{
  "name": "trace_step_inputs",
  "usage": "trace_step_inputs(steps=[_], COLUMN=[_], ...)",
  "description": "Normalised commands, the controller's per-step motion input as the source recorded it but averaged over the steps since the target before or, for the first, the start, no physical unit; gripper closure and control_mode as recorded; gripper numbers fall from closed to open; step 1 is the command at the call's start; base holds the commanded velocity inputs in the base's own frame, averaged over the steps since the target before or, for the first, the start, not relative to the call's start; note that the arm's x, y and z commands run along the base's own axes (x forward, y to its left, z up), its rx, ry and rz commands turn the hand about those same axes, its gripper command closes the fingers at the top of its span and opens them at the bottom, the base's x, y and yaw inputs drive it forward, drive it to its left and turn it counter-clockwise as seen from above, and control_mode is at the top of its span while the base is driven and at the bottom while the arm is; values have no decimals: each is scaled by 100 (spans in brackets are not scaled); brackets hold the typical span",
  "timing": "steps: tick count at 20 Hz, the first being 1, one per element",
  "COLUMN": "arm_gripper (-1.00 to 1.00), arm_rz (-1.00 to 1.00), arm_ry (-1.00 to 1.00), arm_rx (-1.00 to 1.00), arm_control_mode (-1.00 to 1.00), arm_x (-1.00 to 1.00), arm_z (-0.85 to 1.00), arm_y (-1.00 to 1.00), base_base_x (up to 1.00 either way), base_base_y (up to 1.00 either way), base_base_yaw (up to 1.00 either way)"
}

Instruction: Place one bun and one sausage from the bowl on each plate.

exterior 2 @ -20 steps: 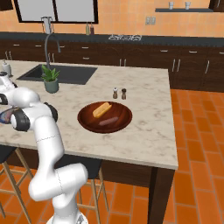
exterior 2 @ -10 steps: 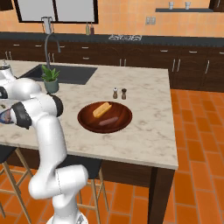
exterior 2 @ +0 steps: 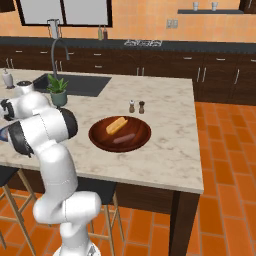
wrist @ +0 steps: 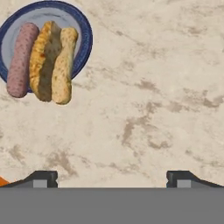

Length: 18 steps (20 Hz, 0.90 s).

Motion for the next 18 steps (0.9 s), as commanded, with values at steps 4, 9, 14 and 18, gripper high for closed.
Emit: trace_step_inputs(steps=[4, 9, 14, 18], arm_gripper=[-100, -100, -100, -100], arm_rz=[-19, -17, -15, -14], arm_ry=[0, 0, -1, -3], arm_rx=[2, 3, 6, 6], arm_control_mode=[-100, -100, -100, -100], arm_x=[0, 0, 0, 1], arm_z=[0, 14, 46, 27], arm_y=[-98, -84, -68, -66], base_base_x=[0, 0, 0, 0], base_base_y=[0, 0, 0, 0], base_base_yaw=[0, 0, 0, 0])
